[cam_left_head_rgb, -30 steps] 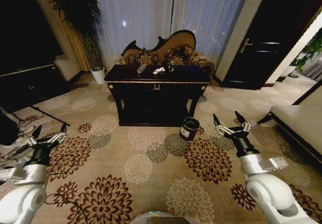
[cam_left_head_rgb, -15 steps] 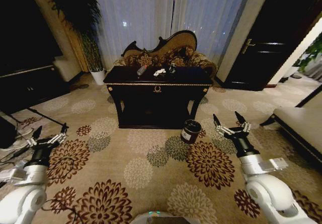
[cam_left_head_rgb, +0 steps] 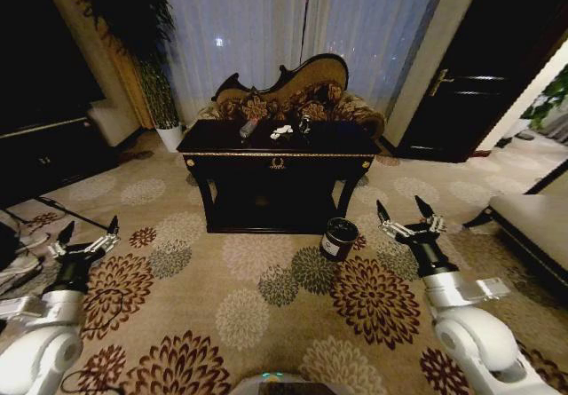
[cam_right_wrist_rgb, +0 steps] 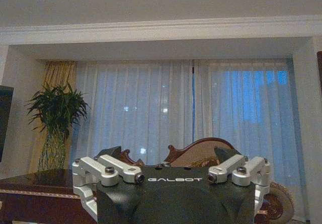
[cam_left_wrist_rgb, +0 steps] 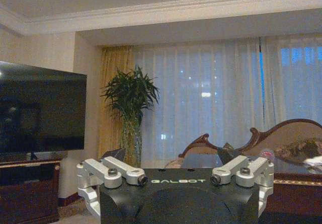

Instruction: Move to the front of the table and place the trash on the table into the trash bin.

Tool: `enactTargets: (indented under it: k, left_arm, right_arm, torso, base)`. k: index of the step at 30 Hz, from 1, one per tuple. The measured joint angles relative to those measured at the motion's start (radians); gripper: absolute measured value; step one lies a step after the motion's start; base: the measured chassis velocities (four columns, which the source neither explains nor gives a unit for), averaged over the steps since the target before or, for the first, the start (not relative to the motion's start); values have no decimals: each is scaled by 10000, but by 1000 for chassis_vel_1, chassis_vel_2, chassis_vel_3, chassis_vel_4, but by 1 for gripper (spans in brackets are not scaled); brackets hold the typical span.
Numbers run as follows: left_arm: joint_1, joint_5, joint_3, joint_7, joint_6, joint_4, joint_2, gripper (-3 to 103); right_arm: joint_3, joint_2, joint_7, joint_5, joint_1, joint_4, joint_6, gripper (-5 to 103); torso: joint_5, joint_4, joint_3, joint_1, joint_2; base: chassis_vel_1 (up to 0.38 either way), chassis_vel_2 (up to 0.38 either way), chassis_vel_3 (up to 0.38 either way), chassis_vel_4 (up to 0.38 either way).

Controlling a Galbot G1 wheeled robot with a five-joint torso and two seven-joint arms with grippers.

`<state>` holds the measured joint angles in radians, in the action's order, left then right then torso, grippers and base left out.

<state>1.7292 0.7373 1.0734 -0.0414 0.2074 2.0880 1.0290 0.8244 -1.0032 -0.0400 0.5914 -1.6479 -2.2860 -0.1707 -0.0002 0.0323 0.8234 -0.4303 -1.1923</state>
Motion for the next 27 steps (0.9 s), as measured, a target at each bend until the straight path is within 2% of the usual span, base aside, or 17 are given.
enactTargets:
  k: [27]
  left_arm:
    - [-46, -32, 11, 31, -14, -10, -62, 100]
  right_arm:
    - [-6, 46, -23, 49, 118, 76, 17, 100]
  torso:
    - [1, -1, -1, 2, 0]
  base:
    - [-147, 150, 144, -149]
